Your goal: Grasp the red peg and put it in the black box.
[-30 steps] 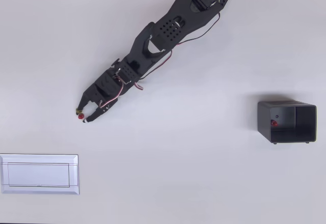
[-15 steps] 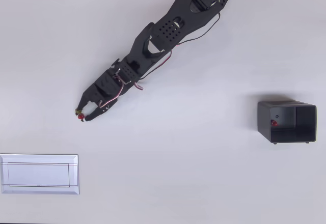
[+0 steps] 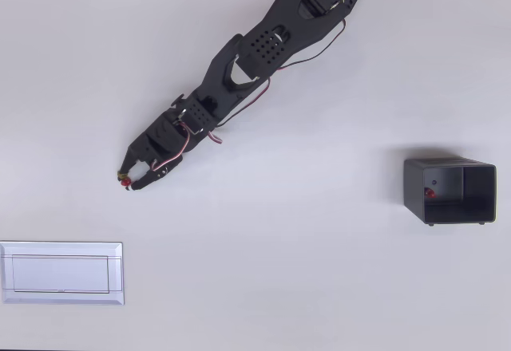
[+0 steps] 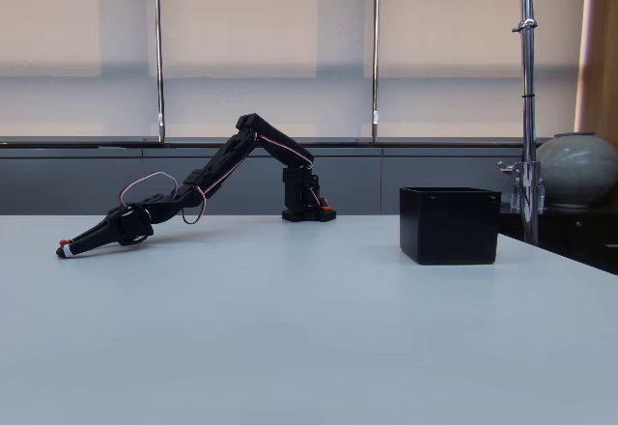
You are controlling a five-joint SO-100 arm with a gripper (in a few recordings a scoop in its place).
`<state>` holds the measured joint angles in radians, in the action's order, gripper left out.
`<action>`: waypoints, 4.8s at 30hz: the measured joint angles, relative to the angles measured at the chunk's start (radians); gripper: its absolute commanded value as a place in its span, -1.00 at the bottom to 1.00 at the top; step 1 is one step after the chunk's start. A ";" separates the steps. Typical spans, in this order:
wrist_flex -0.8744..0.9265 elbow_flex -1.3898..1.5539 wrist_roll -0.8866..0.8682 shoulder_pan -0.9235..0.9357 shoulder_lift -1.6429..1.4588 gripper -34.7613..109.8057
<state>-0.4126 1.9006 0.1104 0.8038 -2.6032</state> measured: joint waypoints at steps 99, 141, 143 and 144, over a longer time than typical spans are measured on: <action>-0.641 -1.123 -0.081 -1.381 0.813 -0.18; 1.126 -1.896 -0.020 -0.896 2.594 -0.52; 1.204 -1.896 -0.021 -0.900 2.631 -0.52; 1.256 -1.896 -0.026 -0.899 2.648 -0.52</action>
<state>0.8437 0.0046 0.0844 -0.0951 0.0445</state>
